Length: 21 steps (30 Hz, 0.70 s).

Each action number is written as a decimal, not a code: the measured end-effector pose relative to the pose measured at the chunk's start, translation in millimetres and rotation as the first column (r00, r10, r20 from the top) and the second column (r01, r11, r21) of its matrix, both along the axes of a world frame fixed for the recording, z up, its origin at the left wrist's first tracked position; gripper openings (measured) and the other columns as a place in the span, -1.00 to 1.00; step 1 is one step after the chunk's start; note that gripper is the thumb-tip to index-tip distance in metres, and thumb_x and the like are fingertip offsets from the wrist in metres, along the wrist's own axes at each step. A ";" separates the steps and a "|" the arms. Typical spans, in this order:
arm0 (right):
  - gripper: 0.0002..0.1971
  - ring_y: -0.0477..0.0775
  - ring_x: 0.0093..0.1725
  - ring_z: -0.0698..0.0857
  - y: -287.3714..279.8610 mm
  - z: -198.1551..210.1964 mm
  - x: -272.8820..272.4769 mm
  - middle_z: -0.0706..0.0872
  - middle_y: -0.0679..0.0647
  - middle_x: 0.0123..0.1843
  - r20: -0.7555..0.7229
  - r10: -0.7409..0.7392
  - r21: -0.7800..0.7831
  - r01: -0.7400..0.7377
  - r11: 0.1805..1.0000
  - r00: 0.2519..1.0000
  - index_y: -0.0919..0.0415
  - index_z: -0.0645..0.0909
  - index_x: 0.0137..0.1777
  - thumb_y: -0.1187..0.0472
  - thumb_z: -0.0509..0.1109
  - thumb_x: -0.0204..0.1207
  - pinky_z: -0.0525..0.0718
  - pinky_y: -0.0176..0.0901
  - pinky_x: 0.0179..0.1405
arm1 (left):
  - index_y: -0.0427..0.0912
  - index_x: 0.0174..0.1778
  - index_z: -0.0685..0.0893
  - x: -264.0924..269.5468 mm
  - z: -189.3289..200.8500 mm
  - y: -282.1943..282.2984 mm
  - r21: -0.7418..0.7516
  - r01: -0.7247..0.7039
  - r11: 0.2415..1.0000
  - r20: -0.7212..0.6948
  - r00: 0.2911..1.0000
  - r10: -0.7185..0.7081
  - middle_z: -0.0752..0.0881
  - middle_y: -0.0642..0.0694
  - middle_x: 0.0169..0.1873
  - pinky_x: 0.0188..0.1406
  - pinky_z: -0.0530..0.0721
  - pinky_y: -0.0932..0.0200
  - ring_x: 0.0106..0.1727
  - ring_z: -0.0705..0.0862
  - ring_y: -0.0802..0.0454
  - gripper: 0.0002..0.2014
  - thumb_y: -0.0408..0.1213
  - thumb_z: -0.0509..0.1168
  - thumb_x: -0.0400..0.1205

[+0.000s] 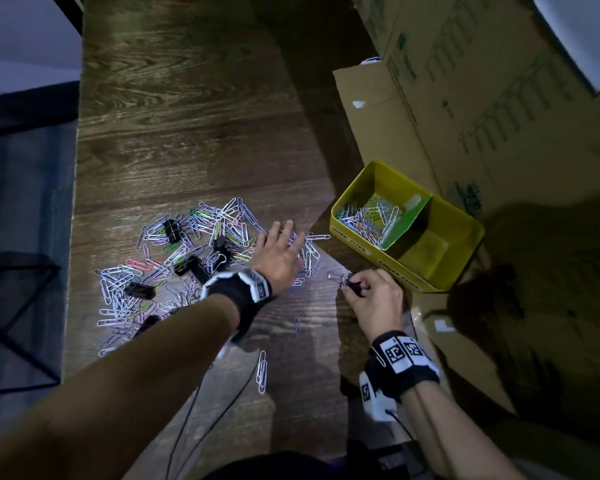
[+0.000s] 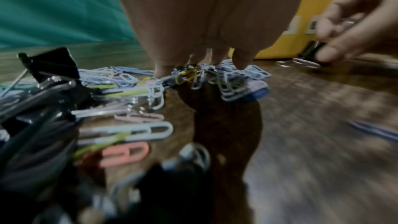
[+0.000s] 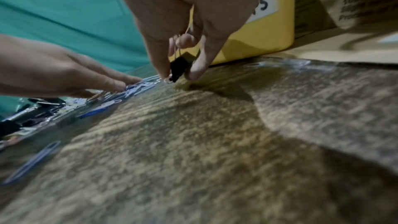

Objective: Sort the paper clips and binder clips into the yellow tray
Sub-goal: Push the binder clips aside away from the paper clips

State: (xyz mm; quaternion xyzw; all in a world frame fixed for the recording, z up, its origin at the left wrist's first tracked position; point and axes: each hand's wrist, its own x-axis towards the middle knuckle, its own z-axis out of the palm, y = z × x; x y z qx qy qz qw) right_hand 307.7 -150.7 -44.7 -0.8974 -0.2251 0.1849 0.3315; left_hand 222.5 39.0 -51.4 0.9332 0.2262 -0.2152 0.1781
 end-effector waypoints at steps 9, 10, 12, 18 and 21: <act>-0.55 0.02 0.00 0.71 0.1 14.2 -5.8 0.57 0.04 -0.02 -0.342 0.026 0.280 0.075 0.957 0.939 -0.11 0.60 -0.08 0.45 0.61 0.25 0.76 -0.23 -0.05 | 0.00 0.58 0.18 -42.7 21.0 -40.6 -0.129 0.017 0.992 0.289 0.957 0.021 0.22 -0.13 0.59 0.55 0.15 -0.24 0.60 0.17 -0.06 -0.43 0.07 0.09 0.66; -0.51 0.00 0.02 0.72 1.2 17.4 -7.4 0.60 0.11 0.02 -0.390 0.058 0.329 0.080 0.941 0.919 -0.12 0.60 -0.04 0.47 0.61 0.25 0.75 -0.28 -0.05 | 0.01 0.56 0.24 -39.8 25.9 -41.1 -0.217 -0.012 0.976 0.346 0.934 0.088 0.35 -0.11 0.52 0.50 0.29 -0.16 0.52 0.31 -0.05 -0.41 0.11 0.16 0.62; -0.51 0.00 0.04 0.74 4.8 23.5 -10.9 0.64 0.19 0.08 -0.448 0.122 0.425 0.091 0.901 0.886 -0.07 0.63 0.01 0.48 0.61 0.25 0.73 -0.27 0.01 | -0.01 0.46 0.43 -31.9 33.2 -43.9 -0.447 -0.078 0.891 0.363 0.895 0.260 0.60 -0.09 0.31 0.34 0.49 0.10 0.29 0.56 0.04 -0.46 0.05 0.30 0.56; -0.57 0.09 0.04 0.76 5.9 28.3 -7.6 0.74 0.19 0.06 -0.454 0.159 0.429 0.058 0.901 0.877 -0.02 0.69 -0.08 0.53 0.59 0.25 0.72 -0.10 0.08 | -0.31 -0.16 0.67 -20.4 38.0 -48.3 -0.930 -0.296 0.220 -0.034 0.662 0.749 0.73 -0.12 -0.48 -0.42 0.70 0.25 -0.49 0.68 0.06 -0.91 -0.52 0.41 0.48; -0.56 0.00 -0.05 0.77 2.3 30.5 -3.7 0.79 0.05 -0.10 -0.466 0.124 0.368 0.064 0.928 0.876 -0.05 0.63 -0.15 0.57 0.54 0.28 0.71 -0.21 0.01 | -0.28 -0.27 0.66 -24.5 36.6 -45.6 -0.915 -0.320 0.247 -0.027 0.658 0.753 0.71 -0.12 -0.54 -0.49 0.68 0.24 -0.55 0.64 0.05 -0.90 -0.54 0.41 0.48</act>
